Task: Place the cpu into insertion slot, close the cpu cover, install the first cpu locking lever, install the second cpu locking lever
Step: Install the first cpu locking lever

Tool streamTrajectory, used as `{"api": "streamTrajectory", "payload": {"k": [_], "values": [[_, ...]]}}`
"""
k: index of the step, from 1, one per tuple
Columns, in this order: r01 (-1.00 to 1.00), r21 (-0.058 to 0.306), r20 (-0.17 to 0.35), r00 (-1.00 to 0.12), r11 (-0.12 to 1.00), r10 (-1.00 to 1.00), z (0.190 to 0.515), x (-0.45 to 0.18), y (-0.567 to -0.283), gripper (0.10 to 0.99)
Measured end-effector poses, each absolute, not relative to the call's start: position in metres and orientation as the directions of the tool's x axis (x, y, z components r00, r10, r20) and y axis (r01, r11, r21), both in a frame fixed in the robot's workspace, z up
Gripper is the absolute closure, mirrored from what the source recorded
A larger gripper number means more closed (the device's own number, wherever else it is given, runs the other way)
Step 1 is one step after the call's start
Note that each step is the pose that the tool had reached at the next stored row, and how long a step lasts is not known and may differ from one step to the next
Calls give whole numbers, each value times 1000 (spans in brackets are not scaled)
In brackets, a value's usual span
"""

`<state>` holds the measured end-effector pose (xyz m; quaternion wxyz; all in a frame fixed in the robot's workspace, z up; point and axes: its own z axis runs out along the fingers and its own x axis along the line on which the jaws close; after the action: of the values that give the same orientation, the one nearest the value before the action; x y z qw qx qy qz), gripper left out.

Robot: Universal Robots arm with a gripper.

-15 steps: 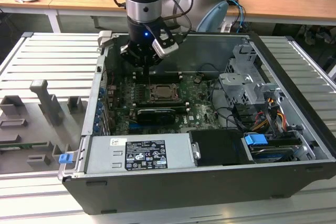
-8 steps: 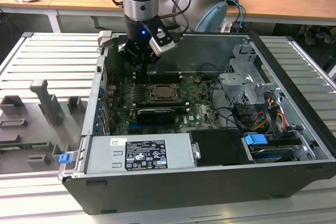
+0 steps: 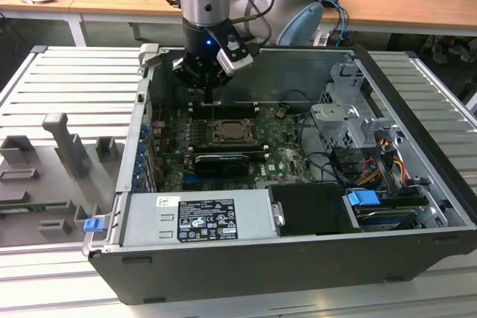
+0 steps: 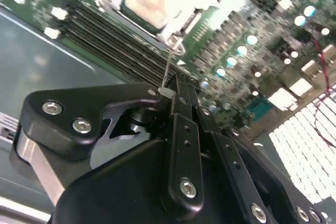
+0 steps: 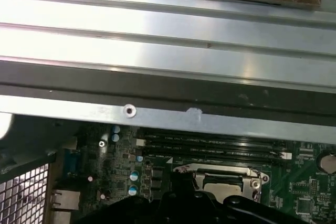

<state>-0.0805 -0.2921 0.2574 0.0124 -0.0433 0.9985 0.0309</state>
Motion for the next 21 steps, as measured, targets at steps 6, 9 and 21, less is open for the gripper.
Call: {"api": "streamTrajectory", "payload": {"k": [6, 9, 21], "values": [[-87, 63, -27, -996, 994, -86, 250, -51, -291, 980], [-87, 82, -29, -996, 993, -85, 248, -45, -291, 980], [-95, 106, -31, -995, 990, -92, 230, -36, -288, 980]]}}
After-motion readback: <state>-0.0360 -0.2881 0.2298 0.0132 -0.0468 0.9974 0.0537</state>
